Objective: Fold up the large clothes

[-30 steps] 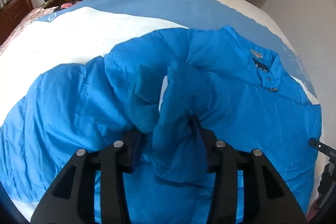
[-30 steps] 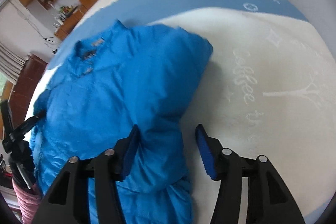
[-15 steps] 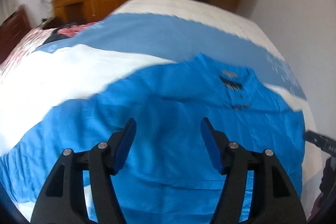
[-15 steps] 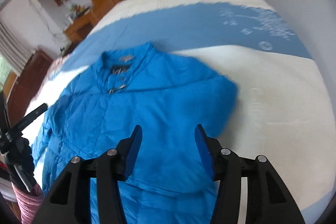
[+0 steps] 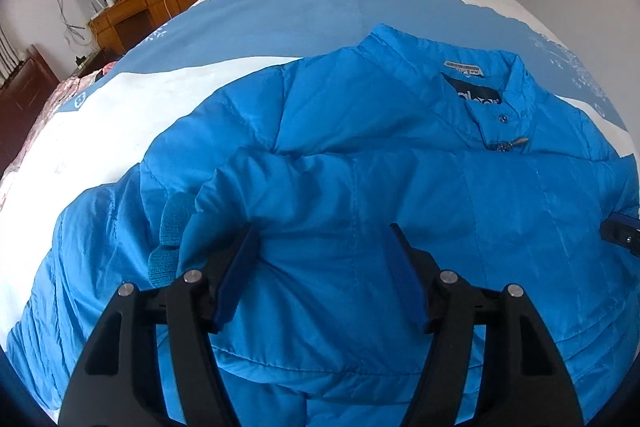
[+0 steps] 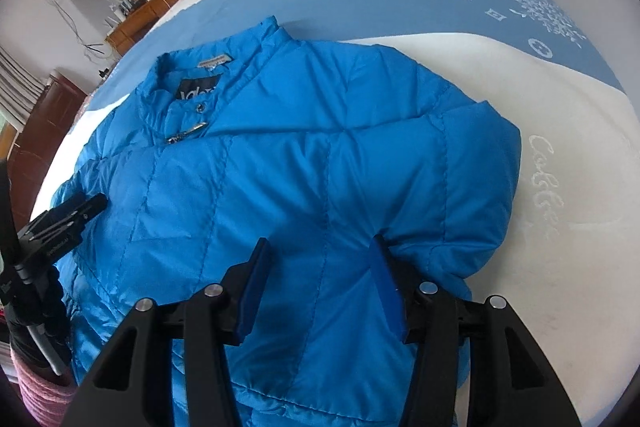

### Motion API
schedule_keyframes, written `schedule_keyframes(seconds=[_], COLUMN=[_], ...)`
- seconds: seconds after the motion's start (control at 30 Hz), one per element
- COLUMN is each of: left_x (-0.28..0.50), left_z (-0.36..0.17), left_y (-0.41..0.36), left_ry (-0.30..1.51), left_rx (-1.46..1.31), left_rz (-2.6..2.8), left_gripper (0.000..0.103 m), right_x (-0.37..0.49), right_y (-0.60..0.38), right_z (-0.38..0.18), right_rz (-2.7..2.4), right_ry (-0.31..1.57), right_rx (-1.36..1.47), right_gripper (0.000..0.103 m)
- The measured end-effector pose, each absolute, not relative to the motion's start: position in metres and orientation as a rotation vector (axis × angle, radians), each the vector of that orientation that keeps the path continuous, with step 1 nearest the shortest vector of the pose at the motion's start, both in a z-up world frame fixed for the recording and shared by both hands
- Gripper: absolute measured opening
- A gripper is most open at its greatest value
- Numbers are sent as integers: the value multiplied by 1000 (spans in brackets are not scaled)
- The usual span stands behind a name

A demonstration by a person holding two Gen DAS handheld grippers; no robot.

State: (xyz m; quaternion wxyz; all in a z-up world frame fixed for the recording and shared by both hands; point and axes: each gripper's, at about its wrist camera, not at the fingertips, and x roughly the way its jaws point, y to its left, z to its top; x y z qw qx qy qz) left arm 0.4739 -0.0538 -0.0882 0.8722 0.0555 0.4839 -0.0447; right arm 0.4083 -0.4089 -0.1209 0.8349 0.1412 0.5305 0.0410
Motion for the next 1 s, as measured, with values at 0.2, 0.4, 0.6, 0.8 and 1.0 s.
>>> schedule_keyframes(seconds=[0.2,0.4,0.6,0.8,1.0], left_x=[462,394,308,244,225], left_z=[-53,-24,-47,-74,-103], left_y=[-18,80,204,282,338], left_ry=[1005,937,977,967,886], left_rx=[-99,-201,-352,-576,-819], left_rz=[-148,-10,304,485,531], left_gripper=[73,78,78,78,78], right_x=[386,385,394,394,396], right_y=[-417,-415,-412,-405,-403], right_z=[-84,-82,-101,-102,-104], right_rz=[170,159,167,163,157], right_ry=[1050,1072,1106,1111,1123], right_rx=[355,299,297,252,244], right_gripper=[54,57,57,57,57])
